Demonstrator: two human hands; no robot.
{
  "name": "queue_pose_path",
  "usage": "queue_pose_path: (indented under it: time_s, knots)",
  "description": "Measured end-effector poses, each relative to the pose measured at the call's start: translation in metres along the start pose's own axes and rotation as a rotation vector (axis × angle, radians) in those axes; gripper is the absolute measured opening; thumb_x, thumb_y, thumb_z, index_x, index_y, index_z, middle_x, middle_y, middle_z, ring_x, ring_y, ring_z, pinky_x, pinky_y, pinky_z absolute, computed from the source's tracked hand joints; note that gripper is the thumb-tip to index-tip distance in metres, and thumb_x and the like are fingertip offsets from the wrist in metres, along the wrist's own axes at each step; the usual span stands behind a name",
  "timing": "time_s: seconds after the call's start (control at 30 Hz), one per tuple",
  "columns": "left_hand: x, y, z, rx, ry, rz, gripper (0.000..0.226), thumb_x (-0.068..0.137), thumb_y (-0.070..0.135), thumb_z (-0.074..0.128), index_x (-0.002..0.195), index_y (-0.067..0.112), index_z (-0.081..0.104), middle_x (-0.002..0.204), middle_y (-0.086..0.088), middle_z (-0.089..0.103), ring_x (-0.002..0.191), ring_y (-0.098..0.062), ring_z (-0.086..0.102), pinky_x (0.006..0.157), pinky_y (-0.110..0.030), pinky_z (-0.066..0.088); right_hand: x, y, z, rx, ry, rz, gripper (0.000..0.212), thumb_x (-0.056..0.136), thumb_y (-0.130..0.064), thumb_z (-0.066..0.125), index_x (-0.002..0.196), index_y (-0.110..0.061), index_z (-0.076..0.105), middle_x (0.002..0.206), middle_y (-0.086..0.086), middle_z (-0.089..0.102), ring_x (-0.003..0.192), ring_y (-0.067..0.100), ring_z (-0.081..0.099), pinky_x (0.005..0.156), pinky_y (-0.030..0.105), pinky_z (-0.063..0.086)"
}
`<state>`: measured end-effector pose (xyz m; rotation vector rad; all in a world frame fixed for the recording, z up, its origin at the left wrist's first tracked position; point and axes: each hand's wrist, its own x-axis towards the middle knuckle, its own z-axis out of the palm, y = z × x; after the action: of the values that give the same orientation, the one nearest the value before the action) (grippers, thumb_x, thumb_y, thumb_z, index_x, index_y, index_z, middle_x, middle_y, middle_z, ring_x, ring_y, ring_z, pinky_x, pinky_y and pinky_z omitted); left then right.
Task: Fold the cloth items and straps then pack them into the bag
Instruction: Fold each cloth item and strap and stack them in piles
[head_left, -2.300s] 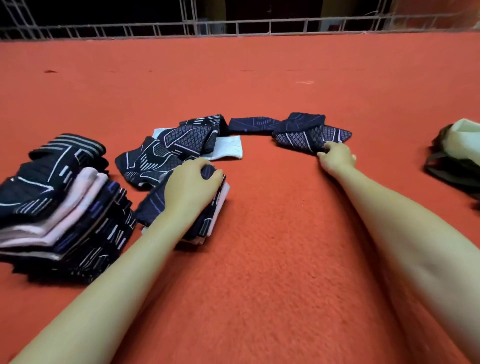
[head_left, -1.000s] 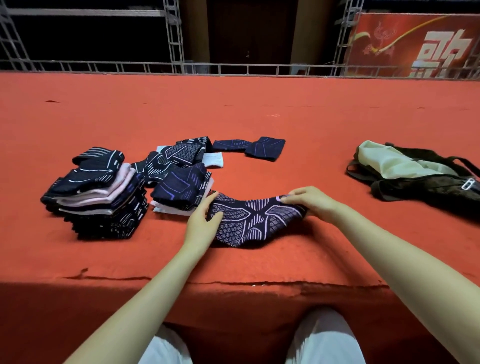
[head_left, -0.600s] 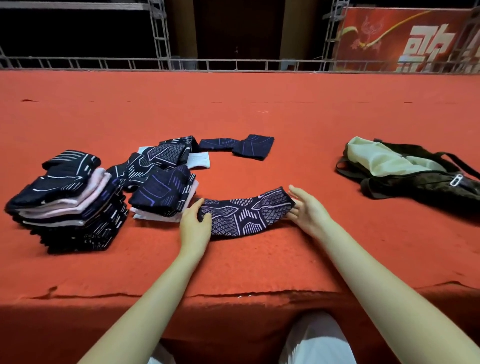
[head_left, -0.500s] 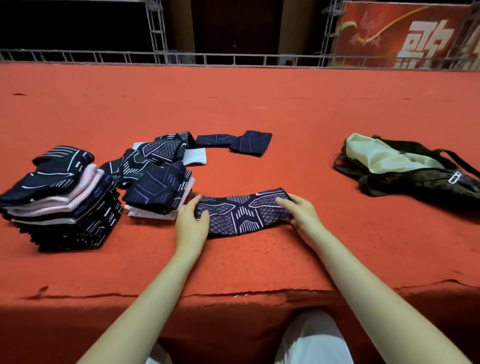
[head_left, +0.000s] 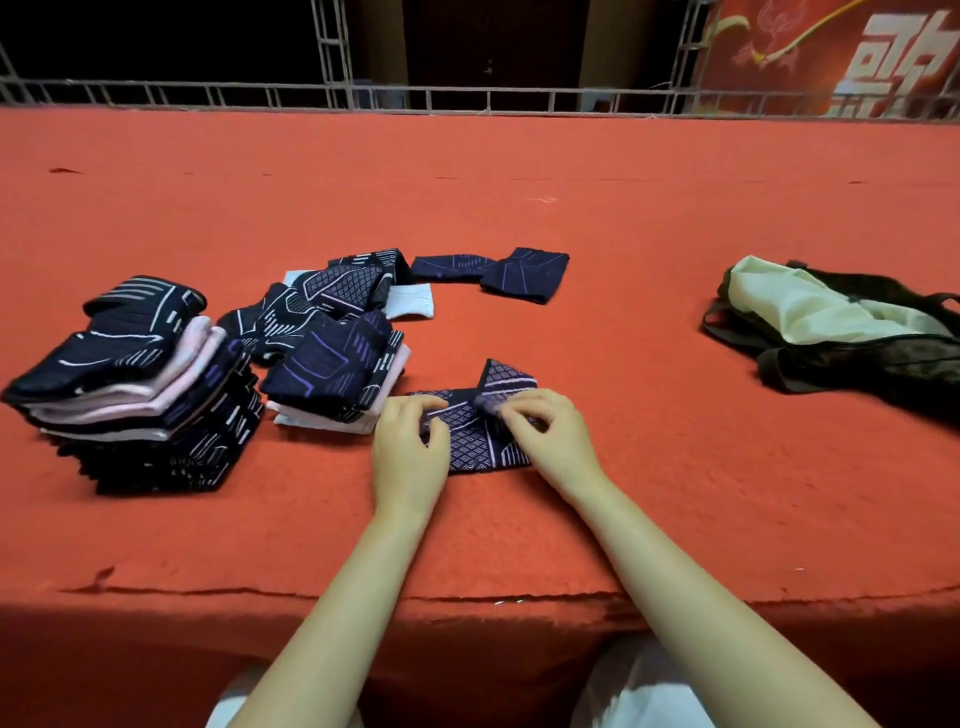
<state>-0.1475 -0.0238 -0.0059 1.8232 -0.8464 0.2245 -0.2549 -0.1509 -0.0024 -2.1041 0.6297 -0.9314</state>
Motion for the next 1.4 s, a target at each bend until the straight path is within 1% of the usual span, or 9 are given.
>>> queue_pose_path:
  time_s: [0.1, 0.23, 0.4, 0.6, 0.77, 0.87, 1.13, 1.27, 1.4]
  knots:
    - [0.001, -0.002, 0.003, 0.004, -0.068, 0.004, 0.024, 0.082, 0.000, 0.053, 0.097, 0.014, 0.065, 0.096, -0.001, 0.058, 0.081, -0.012, 0.056, 0.074, -0.004, 0.039, -0.007, -0.002, 0.002, -0.126, -0.134, -0.106, 0.023, 0.082, -0.026, 0.054, 0.078, -0.016, 0.075, 0.100, -0.006, 0.067, 0.100, 0.014, 0.058, 0.090, 0.022, 0.039]
    - [0.004, -0.007, 0.010, 0.034, -0.118, -0.097, 0.026, 0.087, 0.009, 0.053, 0.110, 0.016, 0.061, 0.095, 0.000, 0.063, 0.078, -0.013, 0.058, 0.076, -0.029, 0.050, -0.009, -0.001, -0.001, -0.022, -0.027, -0.100, 0.017, 0.082, -0.015, 0.057, 0.091, -0.012, 0.070, 0.117, 0.001, 0.059, 0.115, 0.008, 0.050, 0.100, 0.022, 0.038]
    - [0.012, -0.005, 0.008, 0.035, -0.149, -0.225, 0.023, 0.089, 0.017, 0.052, 0.110, 0.019, 0.062, 0.086, 0.005, 0.069, 0.083, -0.015, 0.063, 0.079, -0.031, 0.048, -0.003, 0.003, -0.001, -0.152, -0.046, 0.102, 0.044, 0.089, -0.007, 0.054, 0.133, -0.006, 0.053, 0.141, 0.010, 0.049, 0.132, 0.021, 0.043, 0.113, 0.029, 0.029]
    - [0.042, -0.003, 0.011, 0.165, -0.335, -0.370, 0.025, 0.089, 0.041, 0.050, 0.106, 0.027, 0.062, 0.094, 0.008, 0.072, 0.094, -0.012, 0.062, 0.081, -0.028, 0.046, -0.005, 0.001, -0.002, -0.150, -0.178, 0.056, 0.051, 0.084, 0.002, 0.046, 0.131, -0.013, 0.057, 0.145, 0.005, 0.046, 0.136, 0.013, 0.038, 0.104, 0.003, 0.013]
    - [0.052, -0.009, 0.020, 0.190, -0.478, -0.434, 0.058, 0.071, 0.058, 0.068, 0.119, 0.025, 0.062, 0.117, 0.004, 0.066, 0.108, -0.016, 0.061, 0.098, -0.038, 0.046, -0.004, 0.000, -0.004, -0.045, -0.189, 0.011, 0.055, 0.080, 0.006, 0.049, 0.130, -0.017, 0.058, 0.141, 0.001, 0.050, 0.132, 0.008, 0.041, 0.105, 0.002, 0.018]
    - [0.047, -0.006, 0.020, 0.167, -0.523, -0.469, 0.055, 0.069, 0.058, 0.070, 0.113, 0.026, 0.062, 0.107, 0.008, 0.066, 0.104, -0.016, 0.062, 0.096, -0.035, 0.046, -0.004, -0.001, -0.003, -0.023, -0.203, -0.019, 0.055, 0.080, 0.005, 0.051, 0.130, -0.017, 0.057, 0.140, 0.000, 0.051, 0.128, 0.001, 0.041, 0.105, 0.002, 0.019]
    - [0.014, -0.002, 0.019, 0.198, -0.297, -0.175, 0.038, 0.082, 0.041, 0.062, 0.117, 0.032, 0.050, 0.118, 0.006, 0.059, 0.111, -0.022, 0.051, 0.092, -0.036, 0.041, -0.006, -0.005, -0.004, 0.016, -0.198, -0.016, 0.050, 0.079, -0.005, 0.055, 0.127, -0.018, 0.059, 0.137, -0.002, 0.053, 0.127, 0.003, 0.043, 0.107, 0.008, 0.024]
    - [0.011, -0.002, 0.016, 0.076, -0.300, -0.118, 0.046, 0.085, 0.028, 0.063, 0.127, 0.033, 0.046, 0.111, 0.005, 0.064, 0.101, -0.020, 0.059, 0.085, -0.034, 0.046, -0.008, -0.005, -0.005, 0.050, -0.178, -0.020, 0.047, 0.079, -0.008, 0.056, 0.125, -0.018, 0.061, 0.135, -0.001, 0.055, 0.128, 0.007, 0.046, 0.110, 0.020, 0.030]
    - [0.009, -0.002, 0.012, -0.151, -0.175, -0.103, 0.058, 0.083, 0.011, 0.063, 0.135, 0.030, 0.044, 0.106, 0.005, 0.065, 0.094, -0.015, 0.061, 0.085, -0.031, 0.048, -0.008, -0.007, -0.005, 0.013, -0.167, -0.039, 0.045, 0.081, -0.005, 0.059, 0.125, -0.016, 0.060, 0.133, 0.000, 0.056, 0.124, 0.005, 0.048, 0.107, 0.011, 0.028]
